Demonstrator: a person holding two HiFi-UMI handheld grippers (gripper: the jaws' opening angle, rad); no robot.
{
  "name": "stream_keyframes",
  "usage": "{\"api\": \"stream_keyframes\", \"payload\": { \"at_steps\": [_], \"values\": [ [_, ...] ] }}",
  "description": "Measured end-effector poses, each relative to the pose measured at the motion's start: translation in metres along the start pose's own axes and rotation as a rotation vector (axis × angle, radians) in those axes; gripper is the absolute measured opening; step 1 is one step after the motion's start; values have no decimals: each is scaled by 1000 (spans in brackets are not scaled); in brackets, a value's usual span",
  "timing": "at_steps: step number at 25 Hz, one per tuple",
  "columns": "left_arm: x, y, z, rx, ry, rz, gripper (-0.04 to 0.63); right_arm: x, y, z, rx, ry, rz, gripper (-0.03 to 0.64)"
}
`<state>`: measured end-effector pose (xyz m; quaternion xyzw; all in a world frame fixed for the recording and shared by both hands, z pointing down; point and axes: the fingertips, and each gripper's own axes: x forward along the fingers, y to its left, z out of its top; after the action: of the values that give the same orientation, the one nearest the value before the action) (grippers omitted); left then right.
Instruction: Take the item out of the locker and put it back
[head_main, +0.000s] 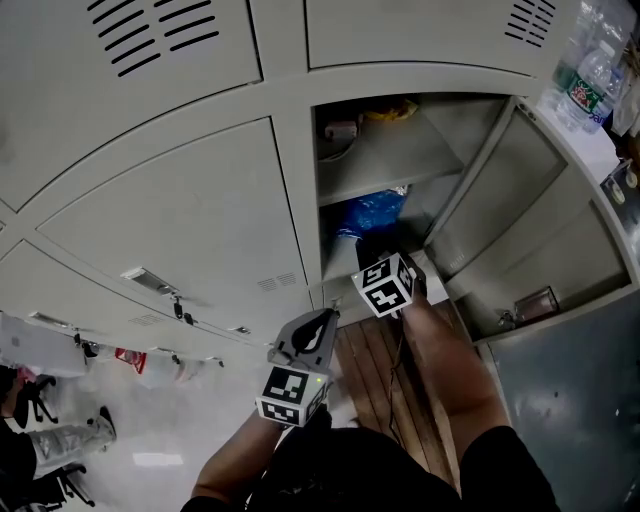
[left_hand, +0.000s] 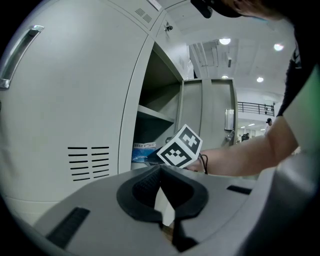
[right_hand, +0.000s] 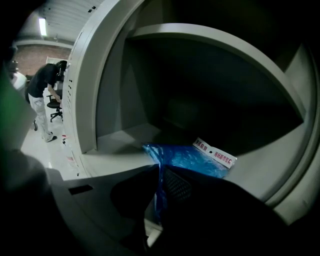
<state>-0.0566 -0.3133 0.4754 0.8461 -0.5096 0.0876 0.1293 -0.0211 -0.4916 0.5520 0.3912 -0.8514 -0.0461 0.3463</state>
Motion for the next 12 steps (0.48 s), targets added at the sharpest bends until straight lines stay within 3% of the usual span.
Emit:
{"api": "stream_keyframes", "payload": {
  "at_steps": [12],
  "values": [
    [-20,-22,4,1,-21,25,3,-51,11,2,161,-100,37,23]
  ]
}}
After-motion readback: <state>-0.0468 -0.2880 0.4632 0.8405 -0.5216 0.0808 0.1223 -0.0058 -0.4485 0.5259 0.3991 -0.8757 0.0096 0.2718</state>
